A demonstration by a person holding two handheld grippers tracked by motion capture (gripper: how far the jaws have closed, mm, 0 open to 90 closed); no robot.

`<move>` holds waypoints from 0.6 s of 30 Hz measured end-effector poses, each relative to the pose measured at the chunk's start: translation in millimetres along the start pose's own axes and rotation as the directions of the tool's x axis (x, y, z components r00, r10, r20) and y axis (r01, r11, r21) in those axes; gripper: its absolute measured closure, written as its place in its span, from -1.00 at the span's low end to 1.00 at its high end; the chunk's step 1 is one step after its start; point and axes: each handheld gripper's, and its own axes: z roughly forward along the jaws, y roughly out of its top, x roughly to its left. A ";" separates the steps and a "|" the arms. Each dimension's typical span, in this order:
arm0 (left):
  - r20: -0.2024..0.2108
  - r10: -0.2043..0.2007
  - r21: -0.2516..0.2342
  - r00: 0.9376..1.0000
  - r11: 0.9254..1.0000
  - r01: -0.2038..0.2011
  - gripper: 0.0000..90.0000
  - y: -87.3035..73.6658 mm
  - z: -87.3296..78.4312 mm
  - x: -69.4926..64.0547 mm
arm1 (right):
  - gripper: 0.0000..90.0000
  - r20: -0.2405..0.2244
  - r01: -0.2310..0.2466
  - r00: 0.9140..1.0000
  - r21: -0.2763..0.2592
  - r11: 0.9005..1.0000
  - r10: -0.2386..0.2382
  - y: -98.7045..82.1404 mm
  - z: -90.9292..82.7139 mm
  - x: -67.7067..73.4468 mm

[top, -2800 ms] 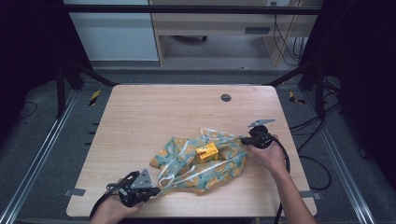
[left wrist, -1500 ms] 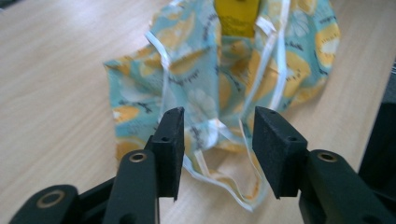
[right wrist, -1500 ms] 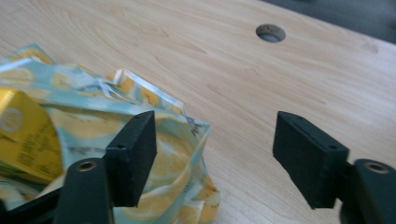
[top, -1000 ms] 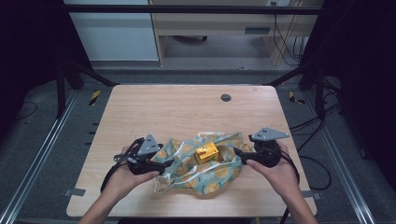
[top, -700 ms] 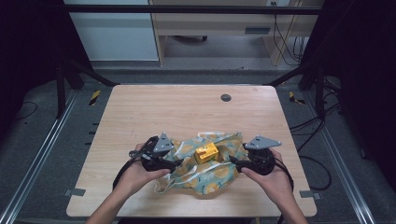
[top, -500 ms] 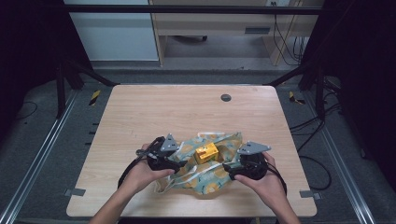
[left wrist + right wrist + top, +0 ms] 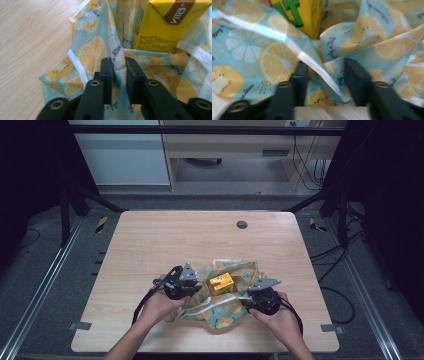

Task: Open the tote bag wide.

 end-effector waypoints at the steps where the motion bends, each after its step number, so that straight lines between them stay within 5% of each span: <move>1: 0.001 -0.006 -0.005 1.000 1.000 0.006 0.88 0.0 0.0 0.4 | 0.55 -0.019 0.004 1.000 0.016 1.000 -0.004 -0.8 2.1 -0.2; 7: -0.029 -0.027 0.005 0.999 1.000 0.027 0.98 -3.4 -2.3 8.2 | 1.00 -0.053 0.003 0.999 0.015 1.000 -0.002 -4.1 4.8 -6.1; 18: -0.082 -0.122 0.042 0.989 0.991 0.125 0.99 -24.3 1.5 39.3 | 1.00 -0.068 -0.033 0.997 0.072 0.997 0.038 -19.3 4.2 -19.1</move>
